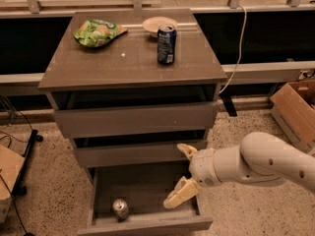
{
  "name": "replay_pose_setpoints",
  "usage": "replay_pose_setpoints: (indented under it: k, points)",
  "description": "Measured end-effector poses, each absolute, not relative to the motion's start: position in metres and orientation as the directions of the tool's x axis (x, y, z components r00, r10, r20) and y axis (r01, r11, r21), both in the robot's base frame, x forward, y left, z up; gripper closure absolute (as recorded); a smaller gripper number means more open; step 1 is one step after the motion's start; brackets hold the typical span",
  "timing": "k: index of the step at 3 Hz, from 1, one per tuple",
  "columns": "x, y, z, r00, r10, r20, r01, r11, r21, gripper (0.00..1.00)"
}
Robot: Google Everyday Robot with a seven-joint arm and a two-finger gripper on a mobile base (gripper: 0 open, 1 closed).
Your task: Pick 7up can from bottom drawer and place on counter
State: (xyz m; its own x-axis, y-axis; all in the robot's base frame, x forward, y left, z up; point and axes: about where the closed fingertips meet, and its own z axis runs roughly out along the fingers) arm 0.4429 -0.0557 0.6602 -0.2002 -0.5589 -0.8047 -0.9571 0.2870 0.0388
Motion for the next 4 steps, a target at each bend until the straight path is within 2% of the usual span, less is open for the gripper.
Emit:
replay_pose_setpoints:
  k: [2,4]
  points:
    - [0.442,-0.051,0.643,-0.227,-0.550,-0.804,-0.956,0.285,0.075,0.00]
    - [0.472,-0.019,0.587,-0.248,-0.480,-0.841,-0.954,0.271,0.127,0.00]
